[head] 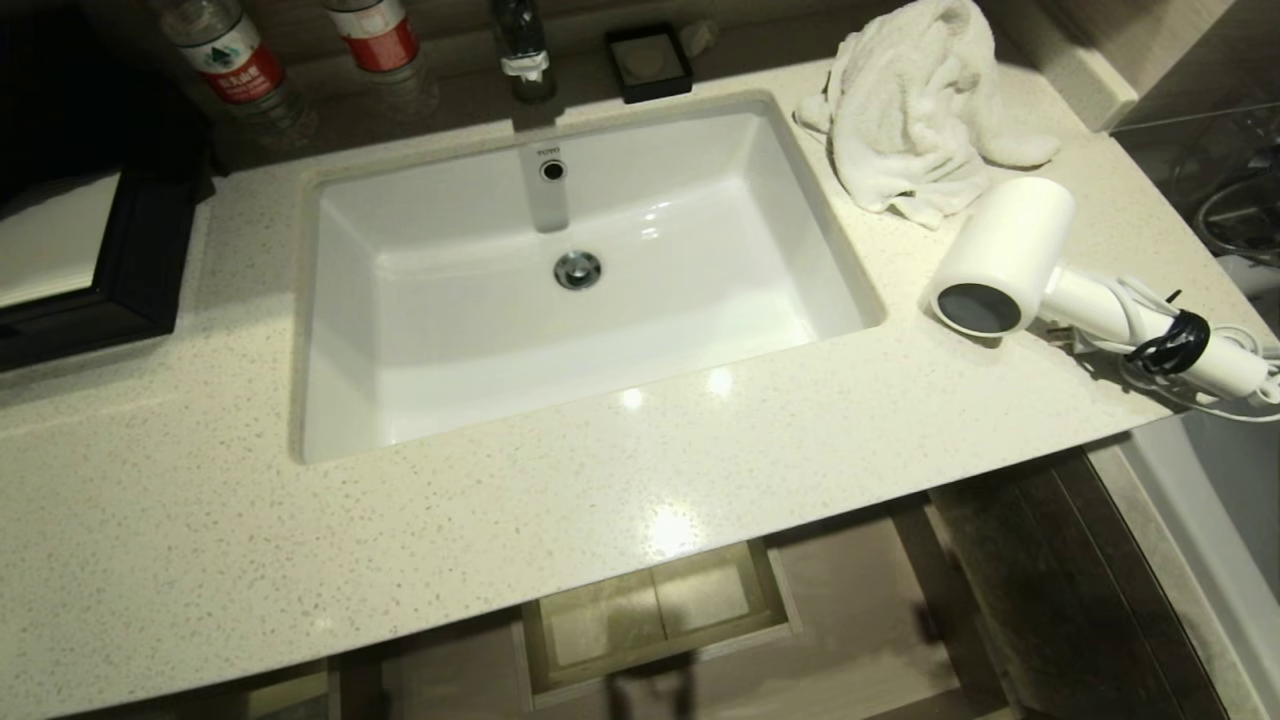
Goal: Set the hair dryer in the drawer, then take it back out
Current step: Pick up the hairdryer
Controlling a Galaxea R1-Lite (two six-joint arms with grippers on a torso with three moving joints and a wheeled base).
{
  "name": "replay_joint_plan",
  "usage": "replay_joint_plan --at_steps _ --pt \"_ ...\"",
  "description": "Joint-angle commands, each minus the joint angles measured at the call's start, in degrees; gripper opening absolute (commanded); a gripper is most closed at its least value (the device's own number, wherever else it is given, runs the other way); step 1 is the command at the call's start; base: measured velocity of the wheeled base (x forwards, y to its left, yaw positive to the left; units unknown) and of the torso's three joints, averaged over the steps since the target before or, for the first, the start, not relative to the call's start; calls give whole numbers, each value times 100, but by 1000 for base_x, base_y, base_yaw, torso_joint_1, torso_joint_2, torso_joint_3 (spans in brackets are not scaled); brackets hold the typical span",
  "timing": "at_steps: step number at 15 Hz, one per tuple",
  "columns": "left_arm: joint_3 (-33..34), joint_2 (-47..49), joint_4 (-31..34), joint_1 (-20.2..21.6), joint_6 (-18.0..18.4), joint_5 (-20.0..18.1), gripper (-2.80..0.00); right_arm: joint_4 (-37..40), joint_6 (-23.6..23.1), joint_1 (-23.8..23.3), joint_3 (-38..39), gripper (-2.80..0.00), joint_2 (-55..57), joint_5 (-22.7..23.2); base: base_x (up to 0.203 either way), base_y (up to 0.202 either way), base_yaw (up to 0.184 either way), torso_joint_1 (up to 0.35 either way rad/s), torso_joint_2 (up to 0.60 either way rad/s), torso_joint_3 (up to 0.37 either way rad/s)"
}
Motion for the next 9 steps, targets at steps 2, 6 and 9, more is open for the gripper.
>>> replay_joint_plan --at_steps 2,6,9 --pt "9 0 -1 2 -3 3 -280 290 -1407 63 89 0 1425 700 0 0 0 0 0 0" --pt "9 0 -1 -4 -3 4 -280 160 -3376 -760 815 0 1537 1522 0 0 0 0 0 0" --pt "1 0 -1 2 -3 -3 -280 181 -5470 -1697 879 0 1898 2026 0 0 0 0 0 0"
